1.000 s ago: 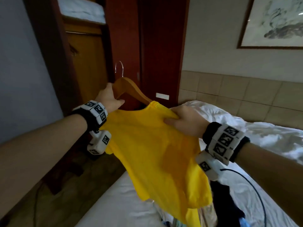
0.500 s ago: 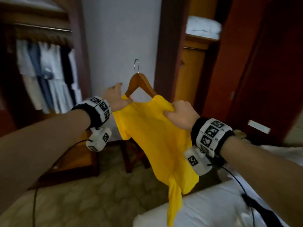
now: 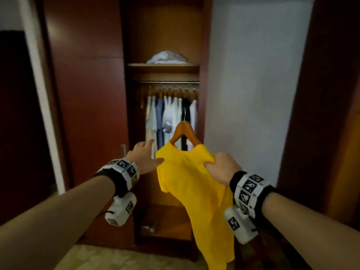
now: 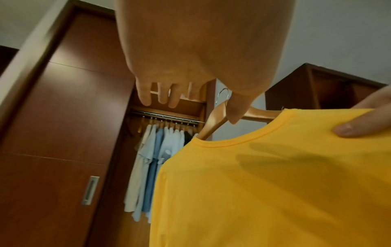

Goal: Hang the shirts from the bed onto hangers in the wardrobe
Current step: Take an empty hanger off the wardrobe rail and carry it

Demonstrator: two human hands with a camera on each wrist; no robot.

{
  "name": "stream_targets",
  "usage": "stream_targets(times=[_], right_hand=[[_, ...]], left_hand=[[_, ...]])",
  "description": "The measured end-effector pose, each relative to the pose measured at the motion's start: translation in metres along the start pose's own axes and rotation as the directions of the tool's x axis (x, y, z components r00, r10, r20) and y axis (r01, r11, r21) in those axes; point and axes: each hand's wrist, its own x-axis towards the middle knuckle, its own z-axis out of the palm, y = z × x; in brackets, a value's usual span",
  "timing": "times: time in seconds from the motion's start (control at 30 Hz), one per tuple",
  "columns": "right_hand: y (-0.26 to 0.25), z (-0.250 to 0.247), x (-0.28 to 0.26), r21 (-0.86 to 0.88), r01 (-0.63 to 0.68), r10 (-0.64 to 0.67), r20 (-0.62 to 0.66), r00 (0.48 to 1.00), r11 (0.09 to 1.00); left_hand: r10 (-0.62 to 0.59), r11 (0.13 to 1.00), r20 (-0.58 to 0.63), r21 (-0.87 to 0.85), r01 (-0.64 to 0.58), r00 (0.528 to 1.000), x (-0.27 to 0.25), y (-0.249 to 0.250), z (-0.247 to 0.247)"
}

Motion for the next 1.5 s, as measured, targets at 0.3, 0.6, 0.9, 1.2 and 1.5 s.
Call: stream_targets(times=[0.3,0.6,0.9,1.2,1.5], right_hand=[[-0.069,0.086,0.155,0.011,0.104,-0.104,0.065,0.992,0.995],[-0.093,0.124,0.337,0.107,0.123,-0.132,0.086,0.987,0.987],[-0.125,0.16,0.486,0.05,0.137,-0.141,0.074,0.987,0.989],[-0.176,0.226,0.616,-0.026,0.122,-0.12,0.05,0.991,0.992],[-0.228,0.247,0.738,-0.076,0.015,-0.02,-0.064,0.998,0.997]], left_hand=[[-0.124,0.992,0.028,0.041,0.123,0.992,0.101,-0.101,0.015],[-0.138,0.987,0.013,0.08,0.137,0.99,0.271,-0.131,0.015],[-0.109,0.989,0.03,0.103,0.106,0.994,0.411,-0.169,0.04],[0.016,0.998,-0.014,0.058,-0.015,1.0,0.556,-0.247,0.061],[0.069,0.996,-0.096,-0.051,-0.075,0.993,0.689,-0.29,0.033]])
